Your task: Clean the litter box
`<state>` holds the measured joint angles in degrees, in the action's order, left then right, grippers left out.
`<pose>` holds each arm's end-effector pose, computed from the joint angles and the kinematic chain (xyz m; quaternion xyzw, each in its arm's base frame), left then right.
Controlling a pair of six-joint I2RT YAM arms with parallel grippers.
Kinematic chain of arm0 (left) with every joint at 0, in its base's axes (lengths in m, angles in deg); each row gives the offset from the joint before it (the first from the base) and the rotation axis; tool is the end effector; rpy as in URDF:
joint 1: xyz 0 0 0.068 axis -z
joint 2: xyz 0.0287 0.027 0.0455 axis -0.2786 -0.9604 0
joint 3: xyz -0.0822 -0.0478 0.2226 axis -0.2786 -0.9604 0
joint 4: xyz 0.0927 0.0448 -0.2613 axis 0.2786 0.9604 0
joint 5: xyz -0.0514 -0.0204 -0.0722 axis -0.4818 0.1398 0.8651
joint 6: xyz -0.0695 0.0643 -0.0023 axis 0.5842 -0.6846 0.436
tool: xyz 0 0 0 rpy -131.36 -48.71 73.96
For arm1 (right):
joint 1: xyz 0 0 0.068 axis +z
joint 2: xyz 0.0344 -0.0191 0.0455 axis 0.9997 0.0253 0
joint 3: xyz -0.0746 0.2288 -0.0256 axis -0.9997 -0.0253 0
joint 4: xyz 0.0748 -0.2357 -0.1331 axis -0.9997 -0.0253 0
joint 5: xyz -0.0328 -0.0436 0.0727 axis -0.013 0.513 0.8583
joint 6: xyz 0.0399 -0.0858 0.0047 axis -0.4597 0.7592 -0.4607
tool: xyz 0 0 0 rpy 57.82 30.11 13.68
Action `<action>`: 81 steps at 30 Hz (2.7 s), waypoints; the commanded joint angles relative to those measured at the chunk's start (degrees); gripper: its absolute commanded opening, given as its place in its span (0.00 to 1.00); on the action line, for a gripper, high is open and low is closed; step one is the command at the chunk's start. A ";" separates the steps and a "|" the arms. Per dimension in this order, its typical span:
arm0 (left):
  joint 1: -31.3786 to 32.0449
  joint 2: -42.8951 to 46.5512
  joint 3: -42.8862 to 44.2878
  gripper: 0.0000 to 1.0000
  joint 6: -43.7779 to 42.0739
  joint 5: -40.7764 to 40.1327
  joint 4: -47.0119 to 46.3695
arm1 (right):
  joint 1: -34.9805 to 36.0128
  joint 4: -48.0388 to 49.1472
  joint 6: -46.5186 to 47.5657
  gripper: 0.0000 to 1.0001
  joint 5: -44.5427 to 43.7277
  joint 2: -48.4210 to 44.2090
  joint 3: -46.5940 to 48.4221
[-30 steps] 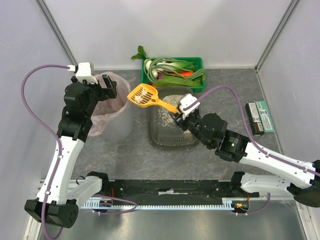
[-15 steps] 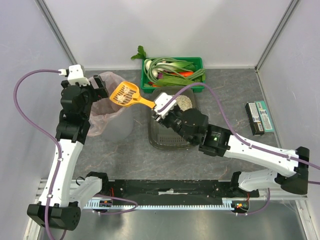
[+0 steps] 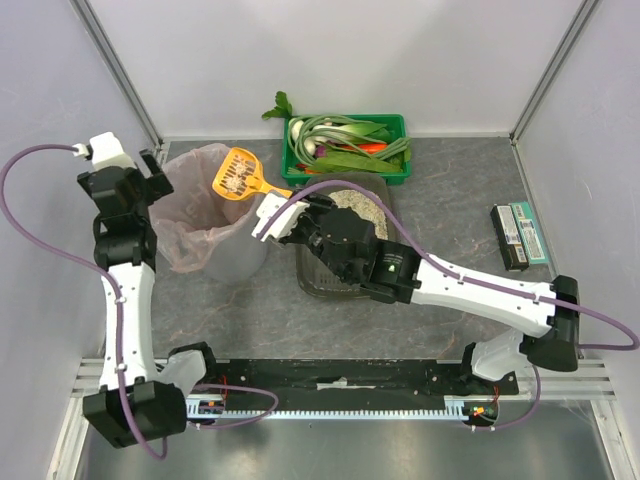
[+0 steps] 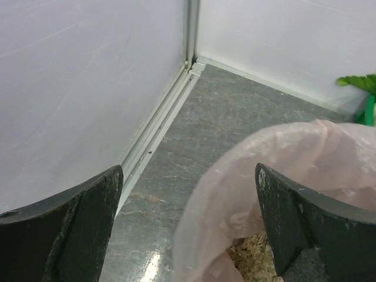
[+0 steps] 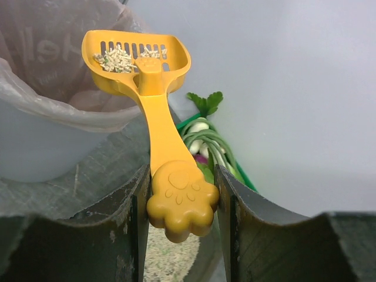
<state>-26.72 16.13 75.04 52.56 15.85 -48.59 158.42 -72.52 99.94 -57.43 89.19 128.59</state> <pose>0.3006 0.0768 0.3634 -0.1674 0.7466 0.1330 0.6300 0.1815 0.3661 0.3858 -0.4088 0.5913 0.0471 0.6935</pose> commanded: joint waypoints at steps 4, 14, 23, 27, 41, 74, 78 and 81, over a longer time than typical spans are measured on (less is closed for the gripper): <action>-7.99 -0.49 1.26 0.99 7.30 13.45 -1.10 | 0.01 2.80 12.92 0.00 0.10 3.20 4.66; -13.27 -7.26 2.93 0.97 9.94 26.80 0.57 | 0.27 7.37 30.68 0.00 2.04 6.62 3.69; -13.36 -13.66 3.46 0.85 11.69 36.30 0.48 | 1.06 13.34 45.27 0.00 1.87 7.68 1.32; -13.01 -15.60 3.64 0.79 12.75 39.20 0.14 | 1.59 15.81 51.86 0.00 1.52 8.03 -0.09; -8.09 -18.51 3.72 0.29 14.68 43.60 -0.39 | 2.56 26.61 67.33 0.00 -0.95 9.00 -6.50; 2.02 -12.18 -4.63 0.02 21.45 29.09 -8.74 | 5.54 54.56 49.69 0.00 -20.96 0.39 -13.02; 1.93 -12.18 -4.36 0.02 22.50 30.67 -8.74 | 5.54 43.47 36.18 0.00 -32.21 -4.61 -14.76; 1.93 -11.83 -4.10 0.12 22.07 30.94 -8.48 | 5.19 29.07 19.13 0.00 -35.04 -10.41 -16.79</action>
<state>-25.43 4.83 71.74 71.51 45.68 -56.81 163.70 -29.59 143.02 -82.44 86.76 112.55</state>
